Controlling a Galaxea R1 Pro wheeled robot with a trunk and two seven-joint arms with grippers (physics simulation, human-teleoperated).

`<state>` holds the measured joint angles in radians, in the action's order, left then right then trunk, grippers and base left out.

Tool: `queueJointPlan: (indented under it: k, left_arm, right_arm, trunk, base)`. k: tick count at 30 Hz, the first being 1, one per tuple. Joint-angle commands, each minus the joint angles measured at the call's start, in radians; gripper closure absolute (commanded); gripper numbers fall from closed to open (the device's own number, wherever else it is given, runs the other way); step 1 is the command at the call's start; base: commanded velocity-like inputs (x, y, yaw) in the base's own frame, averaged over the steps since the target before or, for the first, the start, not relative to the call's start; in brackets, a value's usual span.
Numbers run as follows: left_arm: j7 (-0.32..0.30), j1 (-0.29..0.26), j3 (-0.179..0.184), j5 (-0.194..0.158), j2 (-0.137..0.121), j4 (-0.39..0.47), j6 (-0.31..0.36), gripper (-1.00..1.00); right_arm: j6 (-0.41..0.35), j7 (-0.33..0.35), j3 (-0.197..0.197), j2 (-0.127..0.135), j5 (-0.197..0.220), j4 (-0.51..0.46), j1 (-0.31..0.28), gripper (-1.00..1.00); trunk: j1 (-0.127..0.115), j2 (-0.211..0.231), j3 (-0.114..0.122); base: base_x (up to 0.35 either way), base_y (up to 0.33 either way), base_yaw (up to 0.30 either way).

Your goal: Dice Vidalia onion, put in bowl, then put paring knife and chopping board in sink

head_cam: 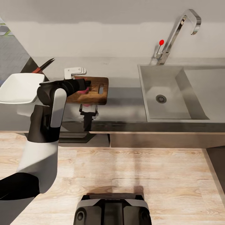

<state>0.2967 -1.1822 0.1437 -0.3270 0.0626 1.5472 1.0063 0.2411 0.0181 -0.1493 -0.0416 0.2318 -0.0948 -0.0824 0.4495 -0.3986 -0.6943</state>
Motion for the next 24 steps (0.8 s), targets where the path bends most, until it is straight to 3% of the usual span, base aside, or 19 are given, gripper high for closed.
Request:
queueJointPlan:
  k: [1,24]
  left_arm:
    - [0.01,-0.001,0.0,-0.01,0.0,0.001,0.003,-1.0]
    - [0.01,-0.002,-0.01,-0.01,0.002,0.004,0.003,-1.0]
  right_arm:
    - [0.004,0.002,-0.007,0.0,0.011,0.001,0.0,-1.0]
    - [0.004,0.002,-0.007,0.0,0.011,0.001,0.0,-1.0]
  trunk:
    - [0.001,-0.001,-0.001]
    - [0.001,-0.001,-0.001]
  base:
    - [0.0,0.0,0.0]
    - [0.0,0.0,0.0]
